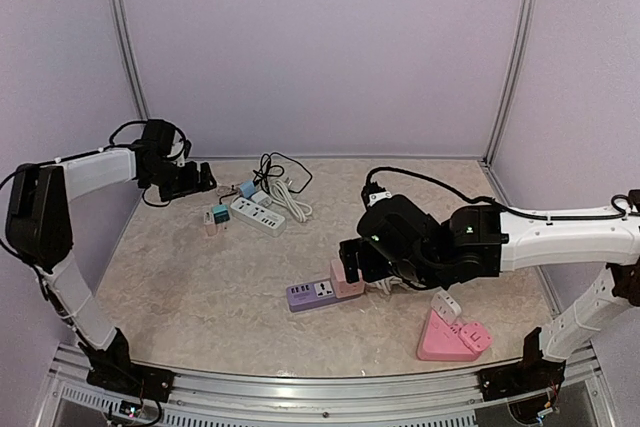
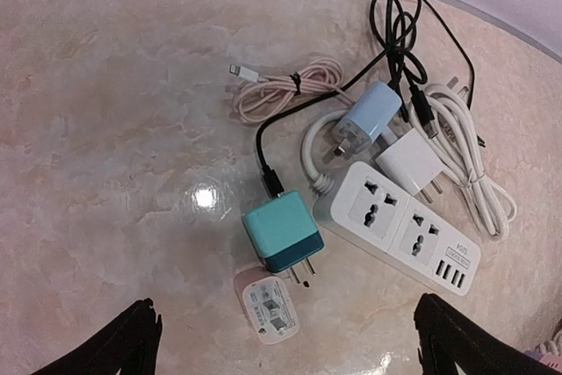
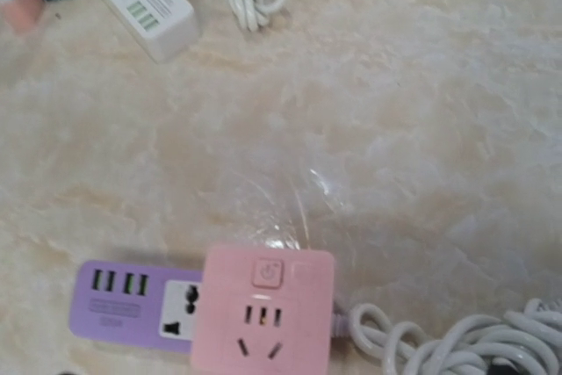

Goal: Insert the plug
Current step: Pick up the plug from the center of the board.

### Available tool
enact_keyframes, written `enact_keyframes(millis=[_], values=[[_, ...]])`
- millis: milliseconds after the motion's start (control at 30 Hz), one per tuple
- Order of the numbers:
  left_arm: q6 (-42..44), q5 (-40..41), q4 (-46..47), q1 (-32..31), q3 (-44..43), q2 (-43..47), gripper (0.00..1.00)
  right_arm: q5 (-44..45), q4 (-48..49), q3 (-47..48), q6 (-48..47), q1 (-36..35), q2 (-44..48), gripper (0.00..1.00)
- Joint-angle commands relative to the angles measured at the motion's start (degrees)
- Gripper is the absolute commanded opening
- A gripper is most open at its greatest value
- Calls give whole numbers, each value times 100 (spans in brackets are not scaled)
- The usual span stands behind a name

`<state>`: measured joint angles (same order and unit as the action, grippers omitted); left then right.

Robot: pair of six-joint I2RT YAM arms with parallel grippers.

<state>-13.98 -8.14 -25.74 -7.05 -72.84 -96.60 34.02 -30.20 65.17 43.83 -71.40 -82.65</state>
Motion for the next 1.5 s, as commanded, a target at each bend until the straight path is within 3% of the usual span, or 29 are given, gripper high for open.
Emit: enact_keyframes(millis=[0, 167, 367, 533, 833, 900, 967, 1067, 1233, 1367, 1467], values=[[-593, 186, 336, -164, 32, -552, 99, 104, -219, 162, 45, -20, -86, 100], [-519, 775, 225, -560, -120, -1124, 91, 121, -196, 107, 80, -9, -75, 100], [-569, 1345, 142, -762, -165, -1457, 57, 83, -222, 48, 173, -9, -79, 100], [-570, 1597, 163, -763, -9, -1416, 40, 90, -136, -57, 204, -6, -8, 100], [-409, 1440, -6, -765, 170, -1321, 31, 78, -118, -74, 188, -9, 24, 100], [-370, 1433, -63, -759, 192, -1334, 21, 87, -118, -94, 202, -6, 40, 100], [-371, 1395, -127, -749, 200, -1346, 2, 87, -109, -93, 205, -10, 64, 100], [-363, 1095, -248, -656, 232, -1186, 0, 52, -93, -76, 165, -11, 110, 100], [319, 137, -522, -635, 90, 134, 0, -195, 309, -69, -433, 18, 456, 100], [1236, -1893, -1815, -746, -1118, 955, 0, -1735, 2230, -266, -1732, 159, 928, 99], [1634, -2704, -2852, -1040, -2287, 1209, 0, -2072, 3247, -59, -2837, 112, 982, 100]])
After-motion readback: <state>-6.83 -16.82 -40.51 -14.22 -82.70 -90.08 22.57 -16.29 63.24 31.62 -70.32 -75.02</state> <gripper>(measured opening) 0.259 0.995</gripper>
